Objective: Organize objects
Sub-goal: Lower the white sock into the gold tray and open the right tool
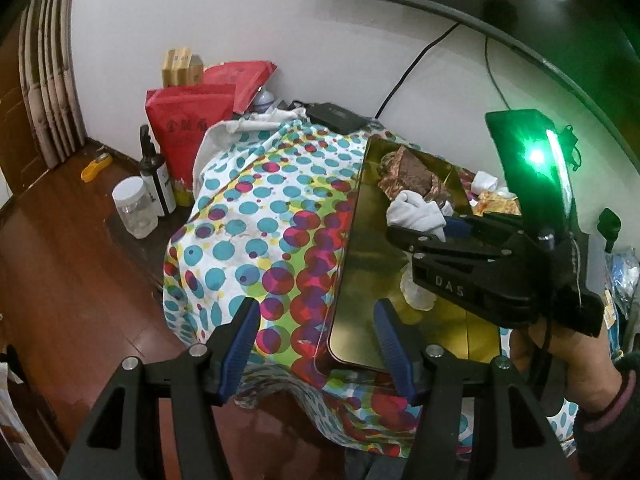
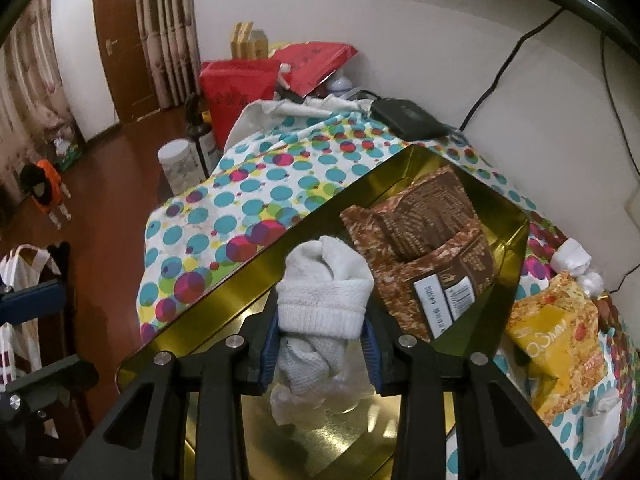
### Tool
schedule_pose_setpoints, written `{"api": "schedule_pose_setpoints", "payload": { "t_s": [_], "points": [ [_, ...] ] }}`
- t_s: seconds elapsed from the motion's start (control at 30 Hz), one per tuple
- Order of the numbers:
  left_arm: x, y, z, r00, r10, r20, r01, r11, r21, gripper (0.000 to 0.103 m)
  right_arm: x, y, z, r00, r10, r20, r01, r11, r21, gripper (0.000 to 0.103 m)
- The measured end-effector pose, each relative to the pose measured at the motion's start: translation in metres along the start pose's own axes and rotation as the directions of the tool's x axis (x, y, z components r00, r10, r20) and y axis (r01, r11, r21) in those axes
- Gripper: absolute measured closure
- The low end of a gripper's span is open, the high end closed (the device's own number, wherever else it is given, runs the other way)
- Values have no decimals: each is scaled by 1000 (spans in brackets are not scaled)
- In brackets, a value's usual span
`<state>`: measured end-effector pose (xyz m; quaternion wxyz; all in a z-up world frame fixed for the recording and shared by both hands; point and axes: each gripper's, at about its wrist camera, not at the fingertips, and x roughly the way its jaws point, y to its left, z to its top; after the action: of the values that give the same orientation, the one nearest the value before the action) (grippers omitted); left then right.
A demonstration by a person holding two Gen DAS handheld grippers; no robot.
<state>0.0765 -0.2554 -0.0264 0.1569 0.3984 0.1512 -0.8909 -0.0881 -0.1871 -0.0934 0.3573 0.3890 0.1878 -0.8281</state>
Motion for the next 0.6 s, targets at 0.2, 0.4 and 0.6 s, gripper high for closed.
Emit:
{"api": "schedule_pose_setpoints", "payload": {
  "t_s": [0.2, 0.4, 0.6],
  "points": [
    [5, 1, -2, 1000, -3, -14, 3, 1000, -5, 43, -8, 0, -2, 999, -18, 46, 18, 1000, -8, 36],
    [3, -8, 1, 1000, -21, -4, 21, 1000, 6, 43, -50, -23, -11, 980, -65, 185, 56, 997, 55, 35],
    [5, -35, 1, 999, -49, -10, 50, 997, 61, 43, -86, -88, -46, 958, -208, 196, 177, 971, 163, 31]
  ]
}}
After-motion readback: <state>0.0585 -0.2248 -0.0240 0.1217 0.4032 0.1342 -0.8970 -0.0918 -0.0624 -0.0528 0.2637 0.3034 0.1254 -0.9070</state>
